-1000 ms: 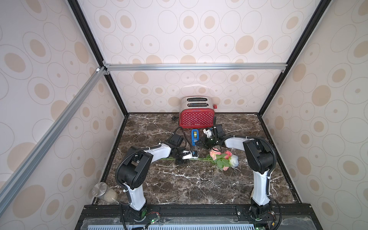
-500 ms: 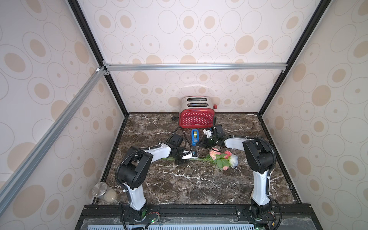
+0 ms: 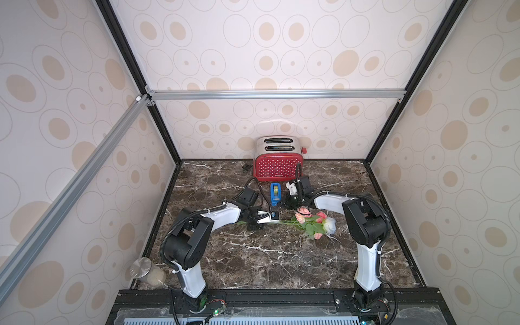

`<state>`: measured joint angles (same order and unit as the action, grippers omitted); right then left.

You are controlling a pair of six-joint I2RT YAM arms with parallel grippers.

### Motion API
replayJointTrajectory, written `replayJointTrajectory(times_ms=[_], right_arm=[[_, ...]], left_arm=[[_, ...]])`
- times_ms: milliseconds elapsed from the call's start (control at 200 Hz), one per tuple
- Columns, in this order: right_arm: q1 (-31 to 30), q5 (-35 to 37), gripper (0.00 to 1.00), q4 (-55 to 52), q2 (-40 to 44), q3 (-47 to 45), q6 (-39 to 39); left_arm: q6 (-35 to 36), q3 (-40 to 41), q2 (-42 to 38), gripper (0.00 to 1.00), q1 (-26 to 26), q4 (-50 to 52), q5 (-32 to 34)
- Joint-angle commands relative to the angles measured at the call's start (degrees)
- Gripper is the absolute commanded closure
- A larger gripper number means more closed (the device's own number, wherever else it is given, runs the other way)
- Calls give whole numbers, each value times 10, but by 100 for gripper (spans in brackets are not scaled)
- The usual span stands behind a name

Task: Wrap bouquets with tape
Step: Tear off the tape using the Tape Cutter.

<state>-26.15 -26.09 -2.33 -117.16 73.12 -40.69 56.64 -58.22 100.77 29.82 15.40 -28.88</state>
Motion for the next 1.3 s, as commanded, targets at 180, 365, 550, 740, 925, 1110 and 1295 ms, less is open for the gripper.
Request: replayJointTrajectory(times_ms=[180,365,550,740,925,1110,1295], right_arm=[[-1,109,100,-165,-11,-14,4],[-3,104,100,-177,0,-1,8],[-2,88,87,-182,64,25,22],[12,145,53,-228,162,62,65],[44,200,32,-279,225,116,136],[68,242,29,-303,289,147,222],[69,298,29,-272,407,107,308]], left_arm=[[30,10,-52,100,6,18,-39],[28,15,-75,100,10,14,-38],[20,21,-101,100,12,12,-42],[-29,27,-153,100,17,2,-45],[-67,50,-225,100,23,4,-63],[-142,101,-312,100,24,-41,-72],[-244,141,-378,100,26,-84,-39]])
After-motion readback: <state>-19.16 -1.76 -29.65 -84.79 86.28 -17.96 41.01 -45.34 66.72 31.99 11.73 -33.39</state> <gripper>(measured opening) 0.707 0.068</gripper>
